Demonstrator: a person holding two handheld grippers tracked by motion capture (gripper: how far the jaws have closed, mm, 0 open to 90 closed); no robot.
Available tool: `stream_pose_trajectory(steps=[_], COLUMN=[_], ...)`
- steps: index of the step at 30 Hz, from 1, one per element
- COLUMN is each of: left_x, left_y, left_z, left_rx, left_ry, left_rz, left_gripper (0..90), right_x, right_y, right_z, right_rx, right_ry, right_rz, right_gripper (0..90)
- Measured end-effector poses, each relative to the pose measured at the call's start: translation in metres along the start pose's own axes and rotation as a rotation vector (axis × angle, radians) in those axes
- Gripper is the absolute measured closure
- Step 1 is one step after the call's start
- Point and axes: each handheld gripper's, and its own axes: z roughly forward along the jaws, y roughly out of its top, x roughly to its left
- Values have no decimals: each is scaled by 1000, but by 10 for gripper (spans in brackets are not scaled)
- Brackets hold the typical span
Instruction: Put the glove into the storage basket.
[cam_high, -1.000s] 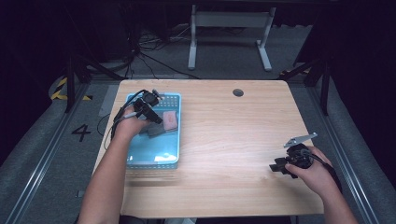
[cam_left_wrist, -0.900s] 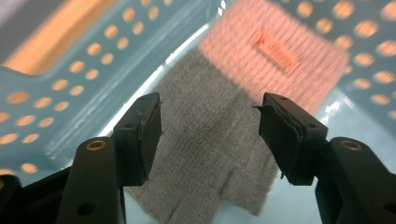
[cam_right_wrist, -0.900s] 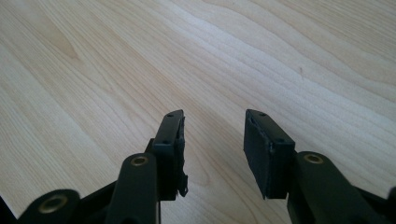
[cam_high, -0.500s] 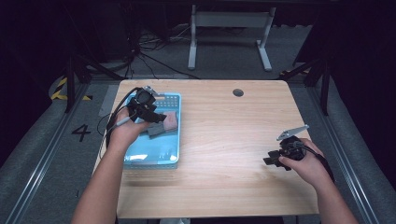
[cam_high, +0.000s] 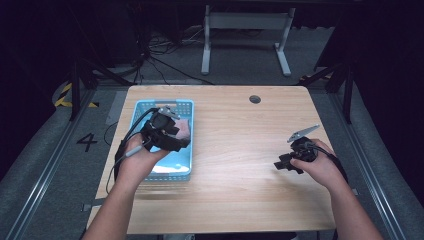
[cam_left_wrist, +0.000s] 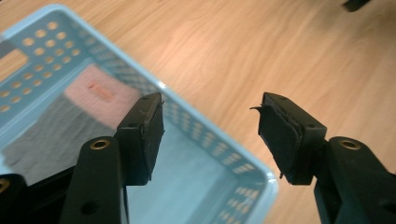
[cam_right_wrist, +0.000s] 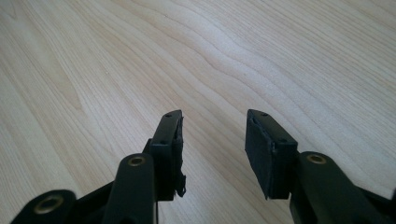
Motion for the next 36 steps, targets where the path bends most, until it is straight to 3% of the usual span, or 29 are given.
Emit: stream_pose_trajectory(steps=[7, 10, 12, 15, 19, 21, 24, 26, 29, 32, 36], left_x=[-38, -51, -58, -65, -68, -72, -77, -82, -89, -95, -96], left_y=[-11, -16, -20, -26, -34, -38, -42, -44, -47, -49, -53], left_z=[11, 17, 23, 35, 54, 65, 78, 90, 106, 123, 137], left_rx=[-43, -65, -59, -50, -63, -67, -64, -55, -28, 24, 62], left_ry=[-61, -68, -40, -44, -78, -55, -74, -101, -101, -44, -73], left_rz=[31, 38, 48, 47, 3, 6, 7, -1, 34, 105, 77], left_gripper=[426, 424, 409, 409, 408, 400, 399, 401, 402, 415, 416], right_x=[-2, -2, -3, -5, -6, -7, -9, -10, -11, -12, -13], right_y=[-2, -3, -3, -6, -9, -11, -13, -14, -15, -16, -18], right_z=[2, 2, 2, 4, 6, 5, 4, 5, 6, 7, 6], right_rx=[9, 10, 13, 19, 30, 27, 24, 25, 28, 30, 28], right_ry=[5, 7, 13, 11, 4, 3, -1, -1, 0, 1, 0], right_rz=[11, 16, 20, 25, 35, 40, 48, 53, 57, 62, 68], right_gripper=[571, 566, 559, 559, 557, 555, 555, 554, 551, 550, 548])
